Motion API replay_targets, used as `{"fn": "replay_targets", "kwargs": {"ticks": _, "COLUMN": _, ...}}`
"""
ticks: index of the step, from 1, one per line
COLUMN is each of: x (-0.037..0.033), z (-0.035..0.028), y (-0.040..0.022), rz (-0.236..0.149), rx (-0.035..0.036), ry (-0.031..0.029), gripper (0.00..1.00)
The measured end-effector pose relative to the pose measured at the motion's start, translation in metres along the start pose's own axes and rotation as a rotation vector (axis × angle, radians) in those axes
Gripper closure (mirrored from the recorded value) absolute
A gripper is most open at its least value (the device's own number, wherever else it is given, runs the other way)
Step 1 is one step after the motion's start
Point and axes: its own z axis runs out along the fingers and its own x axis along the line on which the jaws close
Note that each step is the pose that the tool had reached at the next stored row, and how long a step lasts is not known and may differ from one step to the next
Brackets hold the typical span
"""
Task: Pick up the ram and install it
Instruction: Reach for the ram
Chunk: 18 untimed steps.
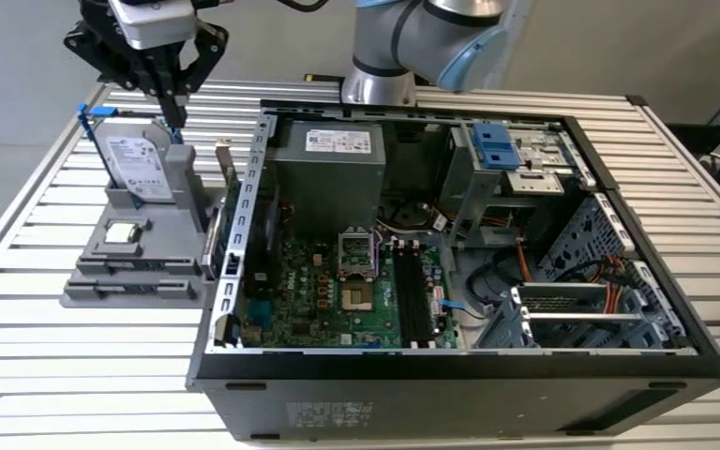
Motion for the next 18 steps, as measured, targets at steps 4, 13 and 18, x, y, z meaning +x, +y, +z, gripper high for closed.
{"fn": "replay_targets", "kwargs": {"ticks": 4, "x": 0.0105, "z": -0.0002, "y": 0.0001, "rz": 0.0, "rx": 0.0001, "ry": 0.0001, "gripper": 1.0}}
{"fn": "replay_targets", "kwargs": {"ticks": 13, "x": 0.0382, "z": -0.0007, "y": 0.0006, "rz": 0.0, "rx": -0.0001, "ry": 0.0, "gripper": 1.0}}
{"fn": "replay_targets", "kwargs": {"ticks": 18, "x": 0.0528, "z": -0.0009, "y": 0.0008, "rz": 0.0, "rx": 0.0, "ry": 0.0001, "gripper": 1.0}}
